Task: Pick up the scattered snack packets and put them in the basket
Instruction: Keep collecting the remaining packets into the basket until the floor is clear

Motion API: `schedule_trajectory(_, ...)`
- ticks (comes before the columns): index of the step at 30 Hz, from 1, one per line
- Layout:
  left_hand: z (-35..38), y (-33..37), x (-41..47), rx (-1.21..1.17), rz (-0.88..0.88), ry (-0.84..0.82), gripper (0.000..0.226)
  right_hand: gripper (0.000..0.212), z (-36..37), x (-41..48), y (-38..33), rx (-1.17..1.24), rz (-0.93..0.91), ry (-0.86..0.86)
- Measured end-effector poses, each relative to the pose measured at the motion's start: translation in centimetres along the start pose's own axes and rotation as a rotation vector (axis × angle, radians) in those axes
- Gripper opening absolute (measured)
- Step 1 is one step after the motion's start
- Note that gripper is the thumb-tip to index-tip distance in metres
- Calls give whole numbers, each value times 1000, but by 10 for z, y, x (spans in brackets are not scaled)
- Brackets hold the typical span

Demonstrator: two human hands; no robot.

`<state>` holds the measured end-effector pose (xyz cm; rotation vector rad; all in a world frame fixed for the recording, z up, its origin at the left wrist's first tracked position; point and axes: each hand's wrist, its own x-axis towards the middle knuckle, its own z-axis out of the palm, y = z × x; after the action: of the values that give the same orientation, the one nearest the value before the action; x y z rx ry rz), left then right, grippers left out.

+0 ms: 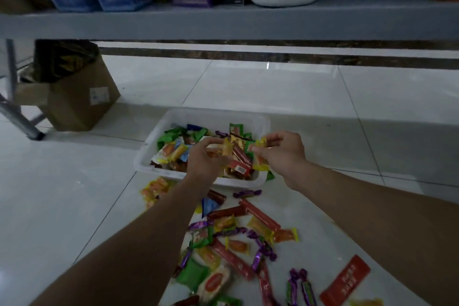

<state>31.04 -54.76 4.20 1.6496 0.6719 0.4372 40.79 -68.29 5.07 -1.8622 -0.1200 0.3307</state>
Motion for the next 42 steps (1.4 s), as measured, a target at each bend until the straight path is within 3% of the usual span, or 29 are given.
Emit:
schedule_trajectory(5,-11,-10,32,-48,-96,72,36,30,25,11,-4,-17,32,-5)
schedule_trajectory(10,1,-22,58,-16,-84,43,32,30,43,30,-2,-67,40,-1)
schedule_trajectory(16,6,-52,78,332,28,92,29,27,58,57,-2,-149,-39,1)
schedule_trajectory(23,5,-60,72,459,99,49,38,30,65,66,17,-430,-198,-94)
schedule_trajectory(33,24,-48,25,597,202,11,40,43,-20,36,50,-608,-282,-54)
schedule_trajectory(38,66,-39,-15,557,249,-35,37,49,-79,13,79,-582,-192,-19)
schedule_trajectory(42,102,-44,-45,526,267,-182,43,48,-117,-9,108,-572,-103,3)
